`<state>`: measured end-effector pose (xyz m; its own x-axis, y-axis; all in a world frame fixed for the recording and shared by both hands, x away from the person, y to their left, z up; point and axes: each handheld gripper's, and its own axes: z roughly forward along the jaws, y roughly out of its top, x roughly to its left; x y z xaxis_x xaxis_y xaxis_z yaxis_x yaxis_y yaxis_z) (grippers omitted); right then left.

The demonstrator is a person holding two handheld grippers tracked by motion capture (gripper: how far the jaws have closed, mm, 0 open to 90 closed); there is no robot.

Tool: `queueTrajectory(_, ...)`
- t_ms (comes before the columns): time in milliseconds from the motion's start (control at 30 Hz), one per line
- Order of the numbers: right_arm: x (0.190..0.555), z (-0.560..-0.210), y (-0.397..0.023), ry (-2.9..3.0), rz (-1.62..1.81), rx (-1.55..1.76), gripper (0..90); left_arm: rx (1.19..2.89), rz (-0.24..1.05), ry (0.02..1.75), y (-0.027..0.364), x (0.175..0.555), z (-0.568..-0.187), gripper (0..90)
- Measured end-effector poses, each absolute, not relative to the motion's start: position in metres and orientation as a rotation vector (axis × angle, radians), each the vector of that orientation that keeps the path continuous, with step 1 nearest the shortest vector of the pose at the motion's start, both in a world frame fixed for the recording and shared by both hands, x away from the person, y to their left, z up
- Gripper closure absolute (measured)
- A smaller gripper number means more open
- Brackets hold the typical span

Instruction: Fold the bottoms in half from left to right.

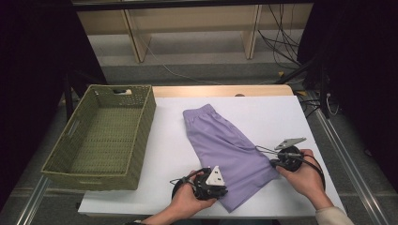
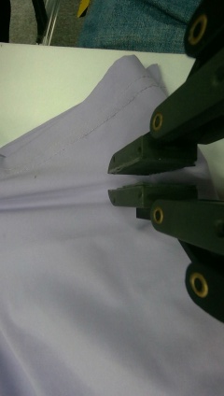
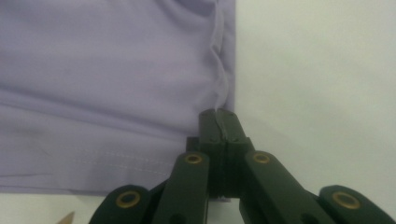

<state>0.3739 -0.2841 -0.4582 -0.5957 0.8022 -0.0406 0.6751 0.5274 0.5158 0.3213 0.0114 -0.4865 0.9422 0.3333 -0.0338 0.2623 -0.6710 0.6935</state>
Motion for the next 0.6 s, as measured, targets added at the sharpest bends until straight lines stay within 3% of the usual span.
queueTrajectory(267,0.3750,-0.4599,-0.2856,2.471,0.648,1.222,86.4,2.332,0.118,0.397,0.0100,0.3159,-0.4818,77.7)
queueTrajectory(600,0.3749,-0.4631,-0.2863,2.492,0.628,1.238,90.0,2.356,0.100,0.378,0.0072,0.3124,-0.4848,78.6)
